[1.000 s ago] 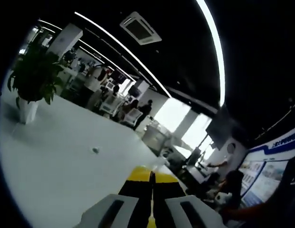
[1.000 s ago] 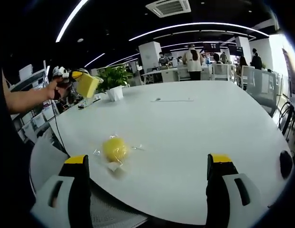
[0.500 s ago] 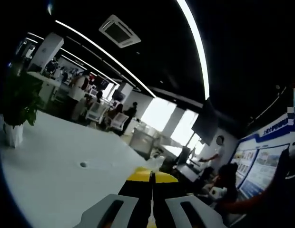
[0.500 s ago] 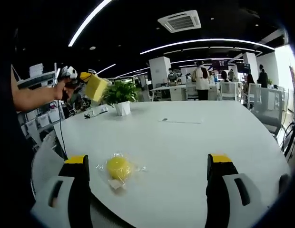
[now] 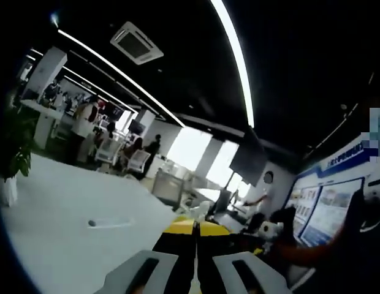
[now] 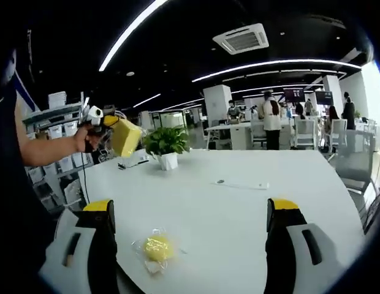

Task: Compare the silicone blocks by pressing each to a similar depth, holding the contact briefly, and releasing to observe deformation and rebound differences across the visible hardness samples.

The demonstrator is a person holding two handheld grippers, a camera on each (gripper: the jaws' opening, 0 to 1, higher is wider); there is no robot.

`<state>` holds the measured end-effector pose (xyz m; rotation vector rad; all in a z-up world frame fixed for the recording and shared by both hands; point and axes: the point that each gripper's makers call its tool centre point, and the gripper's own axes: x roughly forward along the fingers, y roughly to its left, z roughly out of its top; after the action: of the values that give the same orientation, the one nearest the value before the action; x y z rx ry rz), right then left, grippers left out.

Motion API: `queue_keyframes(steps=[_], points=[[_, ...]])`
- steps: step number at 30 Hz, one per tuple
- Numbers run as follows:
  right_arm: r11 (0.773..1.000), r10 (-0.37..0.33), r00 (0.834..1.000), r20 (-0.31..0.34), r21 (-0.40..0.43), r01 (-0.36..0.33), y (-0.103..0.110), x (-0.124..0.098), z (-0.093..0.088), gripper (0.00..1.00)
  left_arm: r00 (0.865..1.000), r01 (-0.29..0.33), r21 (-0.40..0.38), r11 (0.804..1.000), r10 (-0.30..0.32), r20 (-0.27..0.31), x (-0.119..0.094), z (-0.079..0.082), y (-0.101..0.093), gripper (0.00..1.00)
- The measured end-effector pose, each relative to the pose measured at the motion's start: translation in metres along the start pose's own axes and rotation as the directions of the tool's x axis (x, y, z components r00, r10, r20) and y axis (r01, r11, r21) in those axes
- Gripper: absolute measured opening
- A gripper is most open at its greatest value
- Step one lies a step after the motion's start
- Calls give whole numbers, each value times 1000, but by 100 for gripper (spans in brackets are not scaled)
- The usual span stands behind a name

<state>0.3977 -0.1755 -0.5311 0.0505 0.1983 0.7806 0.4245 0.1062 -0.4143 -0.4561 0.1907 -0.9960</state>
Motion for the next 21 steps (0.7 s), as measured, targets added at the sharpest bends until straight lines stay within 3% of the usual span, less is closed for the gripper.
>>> queue_keyframes(steps=[10,13,21], points=[[989,150,987,64,-15,-149,27,23,42,96,998,70,30,997,-70,0,7,9,-33,0],[971,239,969,58,-4,-239,46,30,48,96,996,92,44,995,-91,-22,10,7,-43,0],[942,334,940,73,-13,-334,76,42,66,96,987,162,58,985,-161,-31,19,8,-71,0]])
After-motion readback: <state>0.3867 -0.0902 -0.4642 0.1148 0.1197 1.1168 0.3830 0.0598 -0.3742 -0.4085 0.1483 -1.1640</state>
